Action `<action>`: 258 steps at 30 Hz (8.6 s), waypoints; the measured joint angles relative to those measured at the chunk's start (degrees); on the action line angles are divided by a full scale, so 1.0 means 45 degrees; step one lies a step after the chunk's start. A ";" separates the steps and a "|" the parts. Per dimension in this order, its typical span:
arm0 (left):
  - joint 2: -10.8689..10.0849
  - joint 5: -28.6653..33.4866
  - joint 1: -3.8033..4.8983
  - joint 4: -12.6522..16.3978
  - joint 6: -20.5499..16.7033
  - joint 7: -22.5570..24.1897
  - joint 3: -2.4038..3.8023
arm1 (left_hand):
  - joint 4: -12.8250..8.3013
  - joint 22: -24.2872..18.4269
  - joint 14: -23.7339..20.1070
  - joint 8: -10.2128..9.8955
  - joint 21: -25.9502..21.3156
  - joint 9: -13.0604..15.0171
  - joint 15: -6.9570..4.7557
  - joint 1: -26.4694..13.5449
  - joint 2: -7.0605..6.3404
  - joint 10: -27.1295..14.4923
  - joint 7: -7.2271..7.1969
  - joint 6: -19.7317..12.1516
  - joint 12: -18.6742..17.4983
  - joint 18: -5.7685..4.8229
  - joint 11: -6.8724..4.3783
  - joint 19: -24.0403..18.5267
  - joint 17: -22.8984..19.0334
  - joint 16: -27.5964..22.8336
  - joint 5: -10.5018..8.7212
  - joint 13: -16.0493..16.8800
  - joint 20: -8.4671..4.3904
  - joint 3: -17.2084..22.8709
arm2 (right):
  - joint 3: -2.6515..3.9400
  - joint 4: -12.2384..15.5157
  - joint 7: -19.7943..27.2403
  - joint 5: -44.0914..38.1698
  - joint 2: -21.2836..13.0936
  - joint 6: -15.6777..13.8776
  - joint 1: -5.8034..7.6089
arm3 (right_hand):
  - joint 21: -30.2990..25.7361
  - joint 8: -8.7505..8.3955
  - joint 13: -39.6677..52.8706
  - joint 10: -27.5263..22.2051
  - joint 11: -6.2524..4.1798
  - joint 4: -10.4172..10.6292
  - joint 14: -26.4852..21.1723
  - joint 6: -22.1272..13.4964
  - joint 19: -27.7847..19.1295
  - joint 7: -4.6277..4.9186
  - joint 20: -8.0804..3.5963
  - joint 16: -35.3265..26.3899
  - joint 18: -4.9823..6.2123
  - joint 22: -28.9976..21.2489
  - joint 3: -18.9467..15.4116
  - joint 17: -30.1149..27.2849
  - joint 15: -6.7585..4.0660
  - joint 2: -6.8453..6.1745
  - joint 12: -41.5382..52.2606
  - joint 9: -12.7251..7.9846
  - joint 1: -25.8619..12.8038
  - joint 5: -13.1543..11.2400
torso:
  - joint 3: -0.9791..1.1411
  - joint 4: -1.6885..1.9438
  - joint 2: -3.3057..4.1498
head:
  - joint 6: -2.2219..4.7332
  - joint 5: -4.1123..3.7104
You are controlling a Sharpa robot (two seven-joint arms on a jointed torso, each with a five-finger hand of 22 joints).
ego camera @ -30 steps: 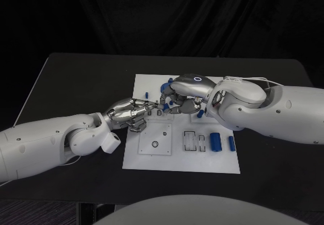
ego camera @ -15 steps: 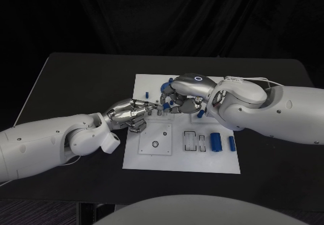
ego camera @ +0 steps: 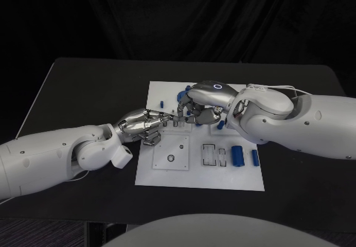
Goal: Assemble the parts on the task board
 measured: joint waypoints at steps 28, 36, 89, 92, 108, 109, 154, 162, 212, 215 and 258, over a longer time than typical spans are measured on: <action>-0.0710 -0.0004 -0.0008 0.0356 -0.0142 0.0056 0.0002 | -0.0319 -0.0040 0.0000 0.0000 -0.0050 0.0041 0.0000 0.0097 0.0097 0.0000 0.0066 0.0349 0.0000 0.0000 0.0000 -0.0182 0.0000 0.0000 0.0560 -0.0001 0.0001 0.0175 | -0.0004 0.0032 -0.0984 -0.0428 -0.1015 0.0420 0.0255 | 0.4031 -0.2701 0.3478 0.2291 0.0363 0.0170 0.0888 -0.0934 0.1342 0.0565 0.0227 0.5544 -0.0413 0.0007 -0.0163 0.2074 0.0209 -0.0306 0.3123 -0.1702 -0.0106 -0.1049 | -0.0007 0.0006 -0.0006 | 0.0000 0.0042; -0.1060 -0.0005 -0.0009 0.0464 -0.0469 0.0247 0.0002 | -0.0377 -0.0030 0.0000 0.0140 -0.0049 0.0088 0.0000 0.0102 0.0101 0.0000 0.0090 0.0686 0.0000 0.0000 0.0000 -0.0181 -0.0001 0.0000 0.0886 -0.0001 0.0001 0.0201 | 0.0004 0.0062 -0.1984 -0.0840 -0.1565 0.0908 0.0464 | 0.4364 -0.3133 0.3740 0.2428 0.0323 0.0145 0.0888 -0.1026 0.1414 0.0657 0.0225 0.5839 -0.0410 0.0006 -0.0138 0.2072 0.0209 -0.0305 0.3344 -0.2115 -0.0107 -0.0931 | -0.0007 0.0016 -0.0006 | 0.0000 -0.0051; -0.1054 -0.0006 -0.0010 0.0324 -0.0800 0.0518 0.0000 | -0.0387 -0.0139 0.0000 0.0188 -0.0100 0.0098 0.0000 0.0102 0.0101 0.0000 0.0090 0.0775 0.0000 -0.0001 0.0000 -0.0318 -0.0001 0.0000 0.0937 -0.0001 -0.0045 0.0214 | -0.0007 -0.0797 -0.2269 -0.1195 -0.0647 0.2549 0.0043 | 0.4185 -0.3416 0.3648 0.2141 -0.0098 -0.0414 0.0900 -0.0641 0.1091 0.0030 -0.0001 0.5730 -0.0404 0.0000 -0.0034 0.2067 -0.0058 -0.0435 0.3255 -0.2699 0.0468 -0.2017 | 0.0002 0.0006 -0.0006 | 0.0000 -0.0219; -0.1037 -0.0006 -0.0010 0.0316 -0.0796 0.0518 0.0001 | -0.0387 -0.0139 0.0000 0.0188 -0.0100 0.0098 0.0000 0.0102 0.0101 0.0000 0.0090 0.0776 0.0000 -0.0001 0.0000 -0.0318 -0.0001 0.0000 0.0937 -0.0001 -0.0045 0.0214 | -0.0004 -0.0822 -0.2231 -0.1197 -0.0613 0.2554 0.0030 | 0.4185 -0.3175 0.3648 0.2141 -0.0098 -0.0447 0.0900 -0.0143 0.1091 0.0022 -0.0001 0.5679 -0.0404 0.0000 -0.0002 0.2066 -0.0058 -0.0404 0.3255 -0.2555 0.0625 -0.1568 | 0.0002 0.0006 -0.0007 | 0.0000 -0.0220; -0.0992 -0.0007 -0.0010 0.0293 -0.0770 0.0511 0.0001 | -0.0387 -0.0138 0.0000 0.0188 -0.0100 0.0108 0.0001 0.0102 0.0101 0.0000 0.0090 0.0775 0.0000 -0.0001 0.0000 -0.0318 -0.0001 0.0000 0.0937 -0.0001 -0.0045 0.0214 | 0.0002 -0.0972 -0.2203 -0.1200 -0.0455 0.2662 -0.0007 | 0.3711 -0.2303 0.3280 0.1683 -0.0086 -0.1134 0.0899 0.0993 0.0782 0.0187 -0.0063 0.5076 -0.0404 -0.0002 0.0371 0.2066 -0.0057 -0.0283 0.2738 -0.1645 0.1120 0.0496 | -0.0004 0.0002 -0.0011 | 0.0000 -0.0208; -0.0989 -0.0007 -0.0010 0.0291 -0.0768 0.0510 0.0001 | -0.0387 -0.0138 0.0000 0.0188 -0.0100 0.0108 0.0001 0.0102 0.0101 0.0000 0.0090 0.0775 0.0000 -0.0001 0.0000 -0.0318 -0.0001 0.0000 0.0936 -0.0001 -0.0045 0.0214 | 0.0002 -0.0985 -0.2209 -0.1200 -0.0442 0.2684 -0.0008 | 0.3659 -0.2303 0.3242 0.1661 -0.0068 -0.1134 0.0899 0.0971 0.0769 0.0197 -0.0049 0.5030 -0.0403 -0.0002 0.0371 0.2065 -0.0057 -0.0283 0.2713 -0.1636 0.1120 0.0487 | -0.0004 0.0002 -0.0011 | 0.0000 -0.0209; -0.1270 -0.0225 -0.0010 0.0620 -0.2090 0.0760 0.0001 | -0.0938 -0.0304 0.0000 0.0372 -0.0203 0.0121 0.0000 0.0434 -0.0080 0.0000 0.0198 0.1167 0.0000 0.0000 0.0000 -0.0636 -0.0001 0.0000 0.0238 -0.0001 -0.0045 0.0516 | 0.0002 -0.0338 -0.0194 0.9029 -0.0712 -0.0558 0.0025 | 0.2067 -0.1645 0.1388 0.0204 -0.0048 -0.0957 0.0244 0.1536 0.0021 -0.0051 0.0066 0.3359 -0.0403 0.0004 0.0370 0.2064 0.0022 0.0067 0.0941 -0.1262 0.0487 0.0065 | 0.0028 -0.0024 -0.0051 | 0.0000 -0.0081; -0.0952 -0.0785 0.0094 0.0504 -0.2997 0.0879 0.0003 | -0.1578 -0.0049 0.0000 0.0666 -0.0203 0.0168 0.0000 0.1171 -0.0498 0.0000 0.0094 0.1499 0.0000 0.0001 0.0000 -0.0019 -0.0001 0.0000 -0.2384 0.0000 -0.0044 0.0189 | -0.0009 -0.0310 0.0104 1.5743 -0.0707 0.0116 0.0033 | 0.1125 -0.1224 0.0383 -0.0665 0.0073 -0.0827 -0.0207 0.1155 -0.0481 0.0062 0.0160 0.2534 -0.0197 0.0004 0.0317 0.2063 0.0162 0.0072 0.0078 -0.1262 0.0491 0.0792 | 0.0093 0.0060 -0.0186 | 0.0000 -0.0074; 0.2182 -0.3316 0.0212 -0.2526 -0.4632 0.1850 -0.0001 | 0.0440 0.0371 0.0000 0.1472 -0.0377 0.0078 -0.0230 0.1142 0.0167 -0.0045 -0.0001 0.1411 -0.0295 0.0002 -0.0091 0.0809 -0.0002 -0.0001 -0.3256 0.0004 -0.0150 -0.4270 | -0.0015 -0.2443 0.0052 2.1280 0.0381 0.2485 -0.0801 | 0.0114 -0.0863 0.0023 -0.0936 0.0162 -0.0715 -0.0386 0.0744 -0.1002 0.0111 0.0227 0.2231 -0.0002 0.0000 0.0189 0.1932 0.0166 0.0236 -0.0050 -0.1262 0.0771 0.0937 | 0.0714 0.0005 -0.2275 | 0.0000 0.0109; 0.2206 -0.3318 0.0212 -0.2462 -0.4864 0.1654 0.0001 | 0.0440 0.0399 -0.0037 0.1531 -0.0377 0.0091 -0.0195 0.1142 0.0167 -0.0045 -0.0001 0.1411 -0.0295 0.0001 -0.0091 0.0826 -0.0002 -0.0001 -0.3256 0.0004 -0.0133 -0.4269 | -0.0015 -0.2456 0.0050 2.1186 0.0409 0.2475 -0.0823 | 0.0047 -0.0863 0.0001 -0.1000 0.0137 -0.0716 -0.0422 0.0740 -0.1002 0.0112 0.0227 0.2216 -0.0004 -0.0001 0.0187 0.1913 0.0199 0.0236 -0.0049 -0.1262 0.0772 0.0936 | 0.0715 -0.0002 -0.2361 | 0.0000 0.0110; 0.2396 -0.3337 0.0154 -0.2357 -0.5240 0.0679 -0.0024 | 0.0402 0.0371 -0.0047 0.2496 -0.0378 0.0410 -0.0184 0.1192 0.0217 0.0002 -0.0252 0.2027 -0.0237 0.0002 -0.0136 0.0960 -0.0002 -0.0001 -0.3238 0.0029 -0.0180 -0.4512 | -0.0004 -0.2461 -0.0209 2.0694 0.0568 0.1509 -0.0886 | -0.0676 -0.0587 -0.0299 -0.1320 0.0180 -0.0695 -0.0515 0.0446 -0.1320 0.0138 0.0274 0.1991 -0.0010 -0.0003 0.0137 0.1780 0.0218 0.0338 -0.0199 -0.1252 0.0907 0.0748 | 0.0730 -0.0021 -0.2590 | 0.0000 -0.0072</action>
